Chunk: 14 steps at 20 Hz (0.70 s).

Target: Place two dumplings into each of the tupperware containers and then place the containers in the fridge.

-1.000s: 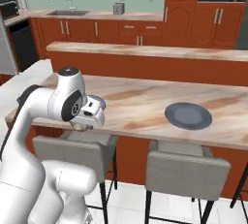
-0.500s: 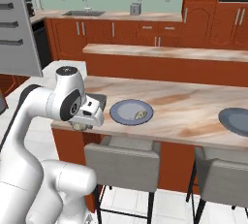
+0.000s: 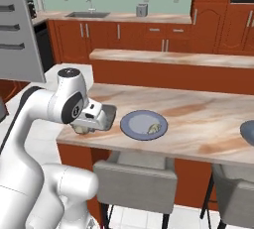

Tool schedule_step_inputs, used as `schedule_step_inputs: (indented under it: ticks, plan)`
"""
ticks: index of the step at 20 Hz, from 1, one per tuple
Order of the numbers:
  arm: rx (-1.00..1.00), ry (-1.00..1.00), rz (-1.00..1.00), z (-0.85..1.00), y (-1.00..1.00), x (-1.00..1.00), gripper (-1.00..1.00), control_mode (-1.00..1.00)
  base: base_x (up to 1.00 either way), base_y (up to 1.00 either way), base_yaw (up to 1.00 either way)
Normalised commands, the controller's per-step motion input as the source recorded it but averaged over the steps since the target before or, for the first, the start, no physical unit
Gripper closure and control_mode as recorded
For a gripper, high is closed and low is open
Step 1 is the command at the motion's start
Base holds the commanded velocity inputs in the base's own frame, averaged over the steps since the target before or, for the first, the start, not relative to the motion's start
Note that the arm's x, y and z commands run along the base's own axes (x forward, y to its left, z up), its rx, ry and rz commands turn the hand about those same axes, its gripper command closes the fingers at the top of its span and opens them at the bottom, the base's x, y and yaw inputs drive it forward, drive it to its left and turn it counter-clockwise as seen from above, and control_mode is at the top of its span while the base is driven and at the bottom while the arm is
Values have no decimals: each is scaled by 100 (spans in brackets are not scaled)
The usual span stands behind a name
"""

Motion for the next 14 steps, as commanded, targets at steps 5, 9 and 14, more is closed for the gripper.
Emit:
schedule_step_inputs:
  ticks: [5,9,14]
  plan:
    - [0,0,0,0,0,0,100,100,46,31,0]
    - [0,0,0,0,0,0,100,100,43,16,0]
    - [0,0,0,0,0,0,100,100,43,7,0]
